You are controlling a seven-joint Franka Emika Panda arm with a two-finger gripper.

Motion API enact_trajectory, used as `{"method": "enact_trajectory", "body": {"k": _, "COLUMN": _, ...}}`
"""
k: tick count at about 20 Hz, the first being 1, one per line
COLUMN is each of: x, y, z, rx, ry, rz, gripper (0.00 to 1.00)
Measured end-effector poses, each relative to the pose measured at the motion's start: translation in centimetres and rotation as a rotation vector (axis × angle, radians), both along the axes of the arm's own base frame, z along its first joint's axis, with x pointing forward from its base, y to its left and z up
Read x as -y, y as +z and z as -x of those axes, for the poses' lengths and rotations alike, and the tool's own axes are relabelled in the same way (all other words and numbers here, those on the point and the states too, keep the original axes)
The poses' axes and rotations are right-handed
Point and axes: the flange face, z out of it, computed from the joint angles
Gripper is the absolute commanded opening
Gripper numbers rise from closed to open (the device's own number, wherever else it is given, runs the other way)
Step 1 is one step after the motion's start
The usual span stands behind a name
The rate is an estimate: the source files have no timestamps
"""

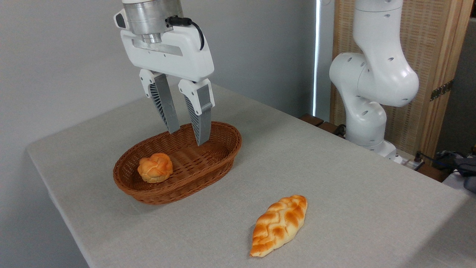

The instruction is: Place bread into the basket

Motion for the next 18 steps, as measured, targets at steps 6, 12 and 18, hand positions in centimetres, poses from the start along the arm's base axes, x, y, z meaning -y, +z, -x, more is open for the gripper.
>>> {"method": "enact_trajectory", "body": {"k": 6, "x": 0.00, "y": -0.14, "z": 0.11, "rx": -0.003, "ry": 0.007, "rz": 0.032, "gripper": 1.00}}
{"method": "enact_trajectory", "body": {"k": 12, "x": 0.01, "y": -0.26, "z": 0.00, "rx": 0.006, "ry": 0.007, "rz": 0.034, "gripper": 1.00}}
{"method": "enact_trajectory", "body": {"k": 18, "x": -0.03, "y": -0.69, "z": 0.07, "rx": 0.028, "ry": 0.007, "rz": 0.036, "gripper": 1.00}}
